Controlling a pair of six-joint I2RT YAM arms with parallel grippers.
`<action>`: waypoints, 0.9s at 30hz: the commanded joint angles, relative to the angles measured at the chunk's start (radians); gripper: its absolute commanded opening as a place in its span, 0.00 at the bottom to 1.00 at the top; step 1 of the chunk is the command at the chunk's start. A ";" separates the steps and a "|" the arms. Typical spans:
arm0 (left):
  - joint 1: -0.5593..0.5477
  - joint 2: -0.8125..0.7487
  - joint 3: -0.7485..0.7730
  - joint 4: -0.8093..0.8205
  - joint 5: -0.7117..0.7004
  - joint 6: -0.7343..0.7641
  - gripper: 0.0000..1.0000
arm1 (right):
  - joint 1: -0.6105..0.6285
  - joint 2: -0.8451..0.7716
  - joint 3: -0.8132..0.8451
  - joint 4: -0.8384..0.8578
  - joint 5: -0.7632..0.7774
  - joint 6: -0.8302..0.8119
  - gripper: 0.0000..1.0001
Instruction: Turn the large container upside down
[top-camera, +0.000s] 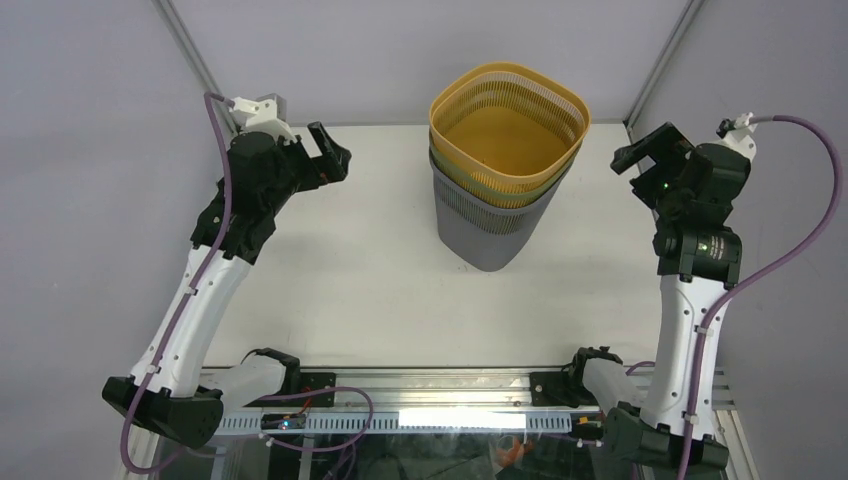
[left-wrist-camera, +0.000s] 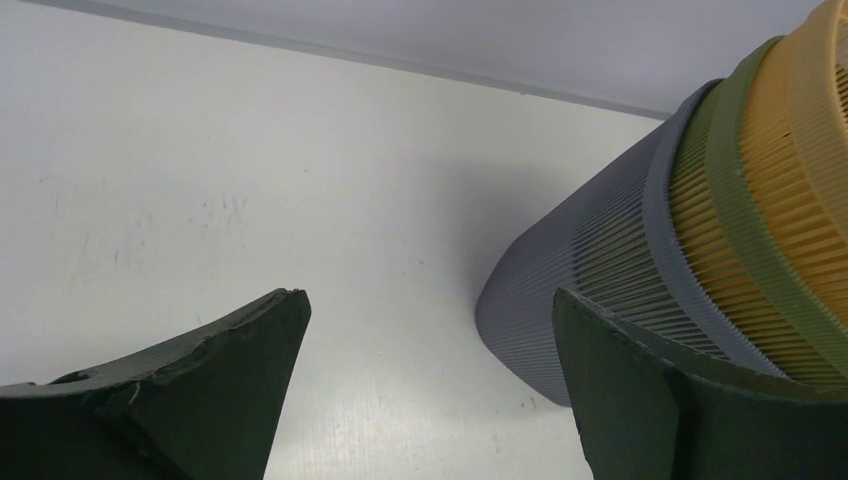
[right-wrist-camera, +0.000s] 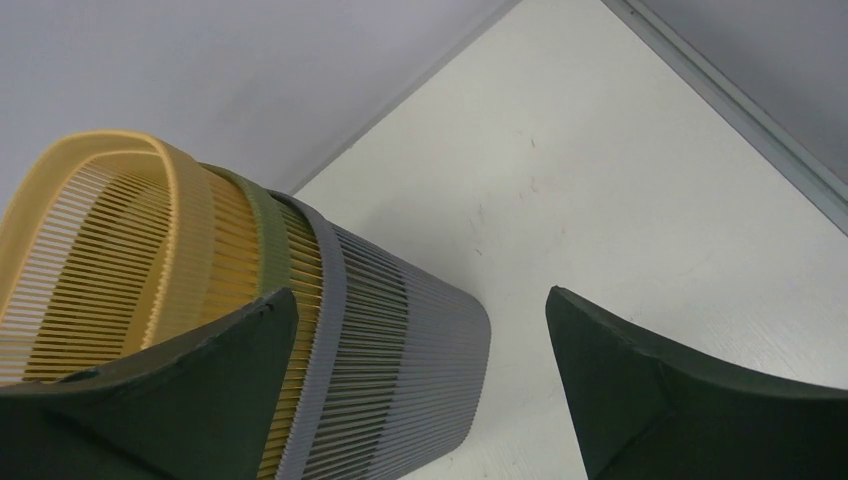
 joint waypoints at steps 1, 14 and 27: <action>0.009 -0.033 -0.041 0.089 0.005 0.038 0.99 | 0.006 -0.018 -0.048 0.024 0.011 -0.006 0.99; 0.000 -0.024 -0.128 0.109 0.224 0.060 0.99 | 0.092 -0.084 -0.393 -0.027 -0.179 0.158 0.99; -0.141 0.173 -0.124 0.302 0.451 0.013 0.99 | 0.250 -0.248 -0.563 -0.131 -0.229 0.272 0.99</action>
